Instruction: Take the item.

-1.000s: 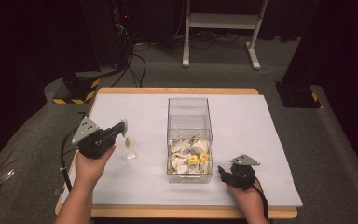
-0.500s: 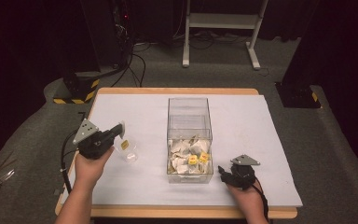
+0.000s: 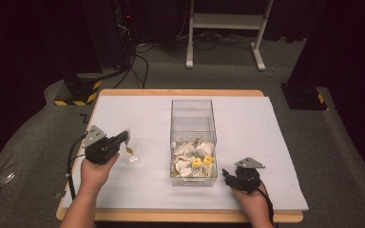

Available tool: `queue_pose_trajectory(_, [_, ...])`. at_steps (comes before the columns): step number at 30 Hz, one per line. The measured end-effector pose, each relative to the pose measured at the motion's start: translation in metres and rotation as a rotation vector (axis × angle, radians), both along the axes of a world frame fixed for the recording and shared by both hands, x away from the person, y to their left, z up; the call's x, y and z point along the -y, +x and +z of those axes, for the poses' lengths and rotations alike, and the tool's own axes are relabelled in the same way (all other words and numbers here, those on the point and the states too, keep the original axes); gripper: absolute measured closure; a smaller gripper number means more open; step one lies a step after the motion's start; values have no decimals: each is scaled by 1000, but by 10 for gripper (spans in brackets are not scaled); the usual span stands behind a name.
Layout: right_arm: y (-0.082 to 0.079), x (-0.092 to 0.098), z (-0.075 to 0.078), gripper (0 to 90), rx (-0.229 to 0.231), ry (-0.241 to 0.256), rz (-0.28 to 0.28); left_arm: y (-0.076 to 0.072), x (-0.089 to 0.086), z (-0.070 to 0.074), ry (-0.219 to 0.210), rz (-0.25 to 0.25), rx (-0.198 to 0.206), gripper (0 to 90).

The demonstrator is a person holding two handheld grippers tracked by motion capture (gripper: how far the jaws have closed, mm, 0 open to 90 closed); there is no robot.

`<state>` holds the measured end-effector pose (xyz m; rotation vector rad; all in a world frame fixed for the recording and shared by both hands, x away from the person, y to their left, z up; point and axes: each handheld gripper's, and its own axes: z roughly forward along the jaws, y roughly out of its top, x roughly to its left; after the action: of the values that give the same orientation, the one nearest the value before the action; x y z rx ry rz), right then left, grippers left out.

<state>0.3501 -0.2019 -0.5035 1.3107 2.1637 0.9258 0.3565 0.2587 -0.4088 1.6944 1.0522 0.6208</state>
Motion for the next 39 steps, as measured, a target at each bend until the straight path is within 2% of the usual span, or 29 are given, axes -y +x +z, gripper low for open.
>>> queue_pose_trajectory(3, [0,0,0,331,0,-1,0,0,2,-5,21,-2,-9,900])
queue_pose_trajectory(11, [0,0,0,331,-2,2,0,1,5,-19,38,5,-46,900])
queue_pose_trajectory(19, [0,0,0,332,-4,3,1,1,4,-23,46,6,-63,883])
queue_pose_trajectory(25, [0,0,0,332,-3,2,0,0,4,-23,42,3,-58,776])
queue_pose_trajectory(30, [0,0,0,332,-3,2,0,-3,3,-20,38,27,-44,681])
queue_pose_trajectory(35, [0,0,0,332,-5,4,1,-7,0,-18,31,47,-36,540])
queue_pose_trajectory(39, [0,1,0,331,-3,5,2,-11,-3,-16,12,50,-49,416])
